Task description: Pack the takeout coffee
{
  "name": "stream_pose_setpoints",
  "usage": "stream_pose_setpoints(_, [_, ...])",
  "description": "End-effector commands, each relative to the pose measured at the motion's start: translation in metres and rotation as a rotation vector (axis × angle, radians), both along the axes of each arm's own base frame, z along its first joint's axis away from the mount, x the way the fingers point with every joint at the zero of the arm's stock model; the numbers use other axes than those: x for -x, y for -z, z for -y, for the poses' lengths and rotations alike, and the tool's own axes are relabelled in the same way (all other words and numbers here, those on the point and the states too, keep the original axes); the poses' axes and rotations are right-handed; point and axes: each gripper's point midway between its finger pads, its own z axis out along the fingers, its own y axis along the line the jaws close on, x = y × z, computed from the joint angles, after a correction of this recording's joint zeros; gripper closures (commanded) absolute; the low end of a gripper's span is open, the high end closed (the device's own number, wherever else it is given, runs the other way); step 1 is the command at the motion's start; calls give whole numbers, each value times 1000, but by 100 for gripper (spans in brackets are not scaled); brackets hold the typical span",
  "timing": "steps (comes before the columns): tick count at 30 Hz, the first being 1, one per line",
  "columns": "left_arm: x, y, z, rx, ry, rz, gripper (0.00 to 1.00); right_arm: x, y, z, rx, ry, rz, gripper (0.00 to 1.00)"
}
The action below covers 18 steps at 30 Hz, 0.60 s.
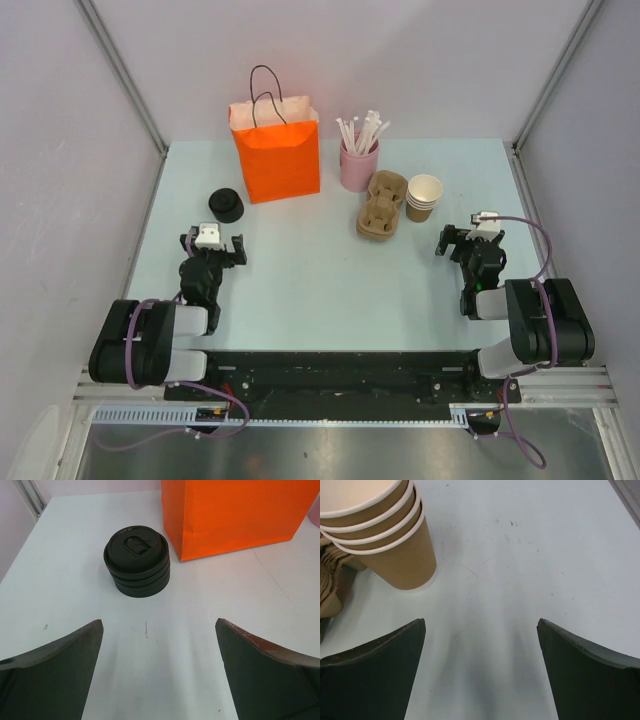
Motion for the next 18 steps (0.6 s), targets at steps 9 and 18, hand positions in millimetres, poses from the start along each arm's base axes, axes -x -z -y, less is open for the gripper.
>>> stream_pose_setpoints(9, [-8,-23,-1,-5,-4,79,0,-8,-46,4,-15,26,50,0])
stream_pose_setpoints(18, [-29,-43,34,-82,210,-60,0,-6,-114,-15,-220,-57,26,3])
